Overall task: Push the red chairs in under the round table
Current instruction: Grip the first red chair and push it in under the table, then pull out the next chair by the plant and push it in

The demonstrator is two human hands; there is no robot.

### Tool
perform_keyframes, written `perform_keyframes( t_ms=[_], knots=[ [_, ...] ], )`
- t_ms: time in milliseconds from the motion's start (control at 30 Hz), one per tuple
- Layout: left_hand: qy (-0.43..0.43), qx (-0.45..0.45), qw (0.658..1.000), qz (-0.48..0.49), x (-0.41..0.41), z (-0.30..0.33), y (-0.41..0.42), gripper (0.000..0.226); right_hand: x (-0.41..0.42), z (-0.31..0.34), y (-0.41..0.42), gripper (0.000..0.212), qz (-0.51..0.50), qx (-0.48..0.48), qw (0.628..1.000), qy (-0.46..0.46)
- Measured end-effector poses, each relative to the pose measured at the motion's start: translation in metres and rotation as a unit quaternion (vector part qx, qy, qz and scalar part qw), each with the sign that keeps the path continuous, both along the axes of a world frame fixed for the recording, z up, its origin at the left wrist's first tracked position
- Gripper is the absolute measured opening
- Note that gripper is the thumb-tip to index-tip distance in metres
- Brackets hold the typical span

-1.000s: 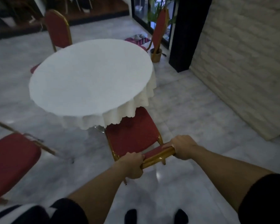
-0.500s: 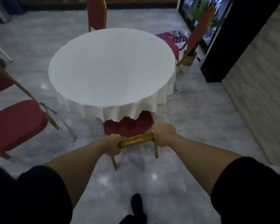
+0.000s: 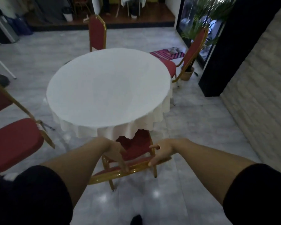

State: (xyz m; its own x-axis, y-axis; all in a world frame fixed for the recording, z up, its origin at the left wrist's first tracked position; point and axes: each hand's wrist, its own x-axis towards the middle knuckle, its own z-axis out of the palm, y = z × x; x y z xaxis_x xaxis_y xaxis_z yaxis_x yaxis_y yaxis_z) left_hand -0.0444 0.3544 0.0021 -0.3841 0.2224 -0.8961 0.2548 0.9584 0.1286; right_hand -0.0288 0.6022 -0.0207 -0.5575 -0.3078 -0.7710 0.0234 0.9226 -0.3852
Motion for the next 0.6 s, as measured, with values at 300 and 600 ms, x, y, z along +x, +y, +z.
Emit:
perform_keyframes(
  t_ms=[300, 600],
  knots=[
    [0.328, 0.110, 0.938, 0.009, -0.113, 0.069, 0.142, 0.066, -0.087, 0.063, 0.145, 0.089, -0.197, 0.004, 0.957, 0.213],
    [0.389, 0.142, 0.910, 0.001, -0.197, 0.116, 0.337, 0.061, -0.176, 0.121, 0.317, 0.078, -0.213, -0.002, 0.930, 0.300]
  ],
)
